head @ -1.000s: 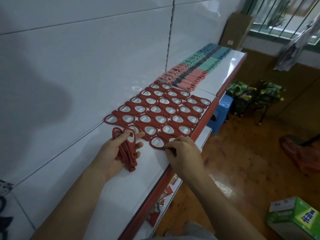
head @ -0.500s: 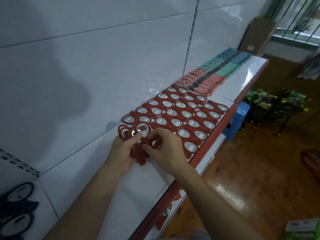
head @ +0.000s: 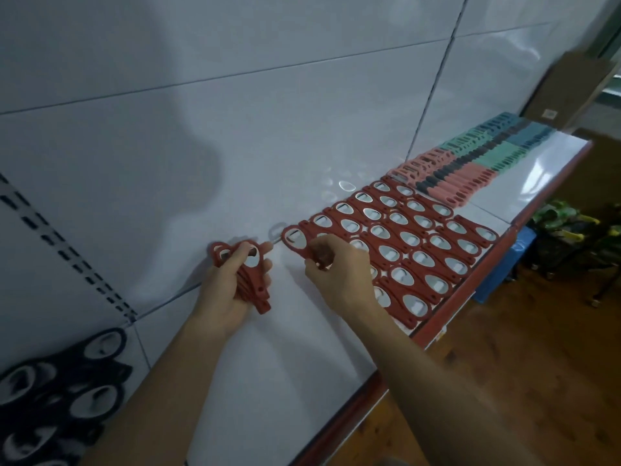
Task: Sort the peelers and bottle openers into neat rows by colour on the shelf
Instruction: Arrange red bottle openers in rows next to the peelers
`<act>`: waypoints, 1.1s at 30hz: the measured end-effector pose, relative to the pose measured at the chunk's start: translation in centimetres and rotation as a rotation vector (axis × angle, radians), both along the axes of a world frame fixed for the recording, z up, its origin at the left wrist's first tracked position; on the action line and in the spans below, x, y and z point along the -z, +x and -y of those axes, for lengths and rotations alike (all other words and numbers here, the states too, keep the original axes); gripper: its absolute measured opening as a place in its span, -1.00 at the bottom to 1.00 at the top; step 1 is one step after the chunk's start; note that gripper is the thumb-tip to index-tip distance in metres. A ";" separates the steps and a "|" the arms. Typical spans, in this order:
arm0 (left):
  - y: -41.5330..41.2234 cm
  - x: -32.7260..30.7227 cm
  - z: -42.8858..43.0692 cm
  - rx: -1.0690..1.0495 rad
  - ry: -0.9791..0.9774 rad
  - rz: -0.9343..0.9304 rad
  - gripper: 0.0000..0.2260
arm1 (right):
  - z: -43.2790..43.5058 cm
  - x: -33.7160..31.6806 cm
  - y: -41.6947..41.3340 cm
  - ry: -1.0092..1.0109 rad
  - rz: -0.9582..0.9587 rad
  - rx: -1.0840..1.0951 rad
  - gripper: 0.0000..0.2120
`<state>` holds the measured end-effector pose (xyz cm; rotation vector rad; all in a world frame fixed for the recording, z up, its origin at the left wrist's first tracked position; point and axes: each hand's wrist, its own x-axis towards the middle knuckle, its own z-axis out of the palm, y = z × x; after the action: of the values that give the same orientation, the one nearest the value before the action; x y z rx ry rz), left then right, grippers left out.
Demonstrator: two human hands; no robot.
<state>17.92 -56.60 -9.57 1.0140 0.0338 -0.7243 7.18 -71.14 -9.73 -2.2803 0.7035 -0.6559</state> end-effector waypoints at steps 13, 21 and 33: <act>0.2 1.2 1.1 -0.061 0.039 0.004 -0.84 | 3.0 -3.0 2.8 0.245 -0.048 -0.252 -0.50; 0.3 0.9 0.9 -0.104 -0.021 -0.072 -0.85 | 2.1 -0.7 3.4 -0.037 -0.015 -0.232 -0.76; -0.2 1.1 0.8 -0.082 -0.064 -0.058 -0.76 | -0.8 3.1 1.7 -0.458 -0.142 -0.096 -0.84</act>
<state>17.74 -57.43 -10.71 0.9250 0.1016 -0.6759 8.89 -70.37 -12.84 -2.7855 0.5444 -0.6660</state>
